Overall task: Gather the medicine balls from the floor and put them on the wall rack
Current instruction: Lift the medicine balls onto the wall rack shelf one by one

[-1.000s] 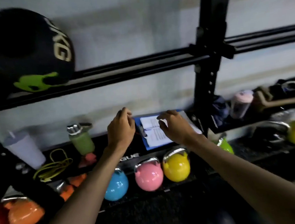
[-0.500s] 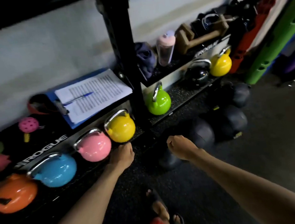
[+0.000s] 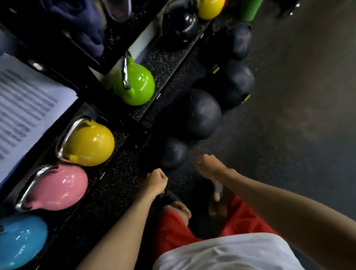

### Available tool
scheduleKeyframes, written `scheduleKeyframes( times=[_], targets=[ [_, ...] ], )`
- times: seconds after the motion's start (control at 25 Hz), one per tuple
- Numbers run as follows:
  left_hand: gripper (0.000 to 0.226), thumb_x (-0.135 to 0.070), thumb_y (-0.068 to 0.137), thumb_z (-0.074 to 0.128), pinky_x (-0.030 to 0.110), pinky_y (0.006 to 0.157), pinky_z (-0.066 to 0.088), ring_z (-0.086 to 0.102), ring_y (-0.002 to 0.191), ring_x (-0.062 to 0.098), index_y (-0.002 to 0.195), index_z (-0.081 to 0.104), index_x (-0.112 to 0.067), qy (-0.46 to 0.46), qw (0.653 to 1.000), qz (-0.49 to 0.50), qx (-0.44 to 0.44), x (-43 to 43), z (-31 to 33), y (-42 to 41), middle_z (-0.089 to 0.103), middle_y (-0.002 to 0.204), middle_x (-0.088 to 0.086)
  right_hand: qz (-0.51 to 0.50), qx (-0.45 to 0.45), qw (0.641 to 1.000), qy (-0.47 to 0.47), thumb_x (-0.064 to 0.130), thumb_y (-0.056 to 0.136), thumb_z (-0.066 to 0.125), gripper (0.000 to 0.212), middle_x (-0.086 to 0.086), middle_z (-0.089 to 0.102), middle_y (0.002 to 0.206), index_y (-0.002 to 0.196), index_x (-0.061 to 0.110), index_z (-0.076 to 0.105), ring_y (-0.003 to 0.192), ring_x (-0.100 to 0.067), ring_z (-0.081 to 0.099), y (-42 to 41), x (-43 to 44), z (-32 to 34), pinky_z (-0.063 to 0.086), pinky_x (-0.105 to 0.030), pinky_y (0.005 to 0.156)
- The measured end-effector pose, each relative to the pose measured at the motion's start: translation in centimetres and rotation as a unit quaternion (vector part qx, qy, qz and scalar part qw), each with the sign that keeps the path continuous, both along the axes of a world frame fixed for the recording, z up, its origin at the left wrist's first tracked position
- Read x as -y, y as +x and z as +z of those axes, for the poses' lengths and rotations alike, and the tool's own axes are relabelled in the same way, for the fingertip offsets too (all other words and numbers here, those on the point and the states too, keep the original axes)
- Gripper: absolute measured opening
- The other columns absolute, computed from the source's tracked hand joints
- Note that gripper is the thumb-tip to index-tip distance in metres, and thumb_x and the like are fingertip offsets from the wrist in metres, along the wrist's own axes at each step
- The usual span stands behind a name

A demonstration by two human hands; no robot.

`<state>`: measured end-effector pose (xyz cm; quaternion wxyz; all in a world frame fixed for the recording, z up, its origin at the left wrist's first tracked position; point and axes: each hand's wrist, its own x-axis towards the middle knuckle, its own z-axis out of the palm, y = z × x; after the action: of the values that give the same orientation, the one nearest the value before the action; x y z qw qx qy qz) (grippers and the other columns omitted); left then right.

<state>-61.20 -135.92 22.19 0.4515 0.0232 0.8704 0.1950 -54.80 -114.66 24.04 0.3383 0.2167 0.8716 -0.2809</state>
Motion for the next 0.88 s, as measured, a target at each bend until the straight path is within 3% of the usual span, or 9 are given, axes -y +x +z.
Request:
scheduleKeyframes(
  times=[0.12,0.2,0.28,0.44,0.64,0.76,0.88],
  targets=[
    [0.013,-0.023,0.089,0.056,0.042,0.078,0.059,0.071,0.086,0.033,0.076,0.056,-0.023,-0.004,0.999,0.039,0.029,-1.0,-5.7,-1.4,0.073,0.092,0.012,-0.046,0.051,0.997,-0.038,0.013,0.102,0.039,0.032,-0.021,0.063,0.123,0.115,-0.001,0.065,0.112,-0.04,0.061,-1.1,-1.1,-6.2,0.049,-0.043,0.088],
    [0.004,-0.021,0.091,0.06,0.036,0.084,0.055,0.068,0.095,0.033,0.088,0.062,-0.019,0.005,0.996,0.082,0.033,-2.1,-9.4,-2.6,0.072,0.101,0.013,-0.121,0.086,0.986,-0.072,0.024,0.1,0.042,0.032,-0.017,0.066,0.112,0.106,0.004,0.067,0.108,-0.039,0.062,-1.7,-2.0,-11.3,0.052,-0.046,0.089],
    [0.021,-0.022,0.093,0.062,0.032,0.088,0.046,0.062,0.106,0.032,0.11,0.062,-0.01,0.004,0.992,0.125,0.029,-3.3,-14.1,-4.3,0.067,0.112,0.014,-0.189,0.085,0.973,-0.101,0.029,0.101,0.045,0.029,-0.015,0.064,0.097,0.095,0.007,0.063,0.099,-0.039,0.064,-2.5,-2.8,-17.3,0.054,-0.048,0.085],
    [0.049,-0.038,0.093,0.063,0.037,0.1,0.043,0.054,0.119,0.032,0.134,0.05,-0.015,0.0,0.974,0.225,0.03,-4.1,-26.1,-8.5,0.054,0.133,0.015,-0.381,0.104,0.898,-0.193,0.036,0.1,0.045,0.027,-0.015,0.062,0.108,0.106,0.012,0.057,0.096,-0.033,0.061,-5.1,-3.6,-30.1,0.056,-0.047,0.08],
    [0.055,-0.054,0.094,0.055,0.042,0.101,0.04,0.048,0.128,0.026,0.141,0.046,-0.025,0.032,0.927,0.374,0.011,-4.6,-39.5,-13.2,0.047,0.145,0.004,-0.528,0.103,0.795,-0.28,0.055,0.099,0.044,0.051,-0.008,0.057,0.121,0.139,0.023,0.044,0.105,-0.032,0.058,-8.1,-5.4,-44.9,0.048,-0.059,0.096],
    [0.059,-0.061,0.095,0.048,0.042,0.099,0.037,0.044,0.134,0.024,0.145,0.044,-0.029,0.062,0.916,0.396,0.019,-4.1,-45.6,-15.2,0.043,0.15,-0.001,-0.581,0.11,0.732,-0.337,0.068,0.092,0.044,0.066,-0.01,0.059,0.127,0.139,0.022,0.049,0.114,-0.035,0.057,-9.7,-6.2,-53.0,0.044,-0.061,0.102],
    [0.075,-0.078,0.082,0.05,0.044,0.11,0.036,0.045,0.134,0.02,0.144,0.046,-0.037,0.105,0.912,0.393,0.056,-4.0,-49.2,-17.0,0.046,0.15,-0.006,-0.599,0.117,0.688,-0.393,0.071,0.091,0.042,0.067,-0.007,0.065,0.125,0.131,0.021,0.061,0.117,-0.031,0.059,-11.3,-5.9,-57.1,0.049,-0.048,0.098]
  ],
)
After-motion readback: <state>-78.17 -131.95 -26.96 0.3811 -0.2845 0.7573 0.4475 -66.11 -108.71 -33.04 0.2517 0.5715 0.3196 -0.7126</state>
